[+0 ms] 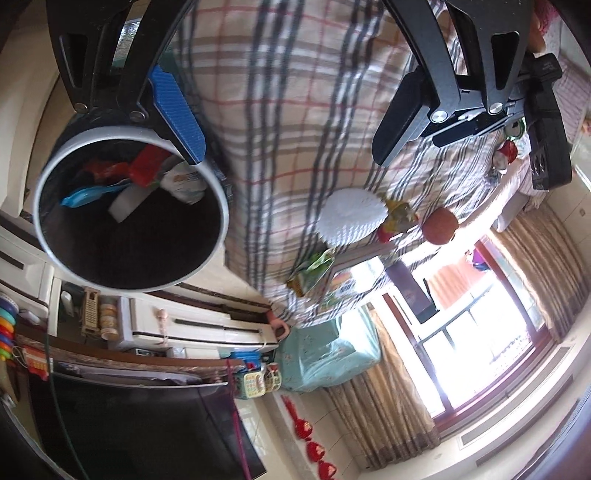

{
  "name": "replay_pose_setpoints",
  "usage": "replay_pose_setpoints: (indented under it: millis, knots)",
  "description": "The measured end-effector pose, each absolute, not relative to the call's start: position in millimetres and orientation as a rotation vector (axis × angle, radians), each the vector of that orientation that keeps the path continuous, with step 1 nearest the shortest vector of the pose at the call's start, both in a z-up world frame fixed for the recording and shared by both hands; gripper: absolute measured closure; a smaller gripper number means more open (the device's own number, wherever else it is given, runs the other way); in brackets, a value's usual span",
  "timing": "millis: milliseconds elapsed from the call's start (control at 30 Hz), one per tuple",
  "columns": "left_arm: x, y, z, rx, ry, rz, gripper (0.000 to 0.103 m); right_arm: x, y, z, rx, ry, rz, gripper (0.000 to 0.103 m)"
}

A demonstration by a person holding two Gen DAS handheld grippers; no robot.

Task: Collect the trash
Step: 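Move both open tools back over the items on the bed, then grasp the yellow snack wrapper with the left tool while the right tool grasps the white mesh foam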

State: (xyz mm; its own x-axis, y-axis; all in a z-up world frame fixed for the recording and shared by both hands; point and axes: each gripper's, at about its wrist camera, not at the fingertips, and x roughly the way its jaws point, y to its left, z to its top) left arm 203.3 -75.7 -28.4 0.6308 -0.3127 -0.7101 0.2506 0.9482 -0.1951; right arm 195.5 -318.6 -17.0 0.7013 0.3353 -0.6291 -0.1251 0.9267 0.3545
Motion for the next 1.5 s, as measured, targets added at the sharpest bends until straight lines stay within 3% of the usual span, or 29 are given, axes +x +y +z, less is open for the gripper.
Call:
replay_pose_setpoints:
  millis: [667,1000,1167,1233,1267,1300,1333,1400,1500]
  knots:
    - [242.3,-21.2,-43.7,-0.108,0.855,-0.223,0.042,234.6,-255.3,-47.6,0.237,0.787,0.304,0.011]
    - [290.6,-28.8,-41.7,-0.097,0.832,-0.231,0.042,271.8,-249.3,-48.0,0.21,0.765,0.302,0.021]
    - [318.0,-37.2,-46.1,-0.088,0.82,-0.232,0.043,293.8,-241.1,-54.9,0.189,0.786,0.303,0.038]
    - [327.2,-39.1,-48.3,-0.092,0.811,-0.239,0.055,300.2,-238.1,-59.2,0.176,0.803,0.297,0.066]
    - [331.6,-39.9,-49.7,-0.096,0.815,-0.246,0.059,303.0,-238.0,-62.1,0.177,0.814,0.301,0.073]
    - [336.4,-40.4,-51.7,-0.102,0.821,-0.255,0.073,304.4,-238.0,-64.3,0.18,0.823,0.301,0.081]
    - [339.6,-40.6,-53.0,-0.107,0.827,-0.26,0.082,304.5,-238.5,-66.2,0.18,0.828,0.299,0.084]
    - [342.3,-40.2,-54.4,-0.114,0.824,-0.266,0.084,301.9,-240.2,-66.9,0.185,0.823,0.302,0.091]
    - [339.5,-38.3,-53.6,-0.121,0.813,-0.27,0.089,294.6,-242.1,-63.0,0.184,0.803,0.308,0.092]
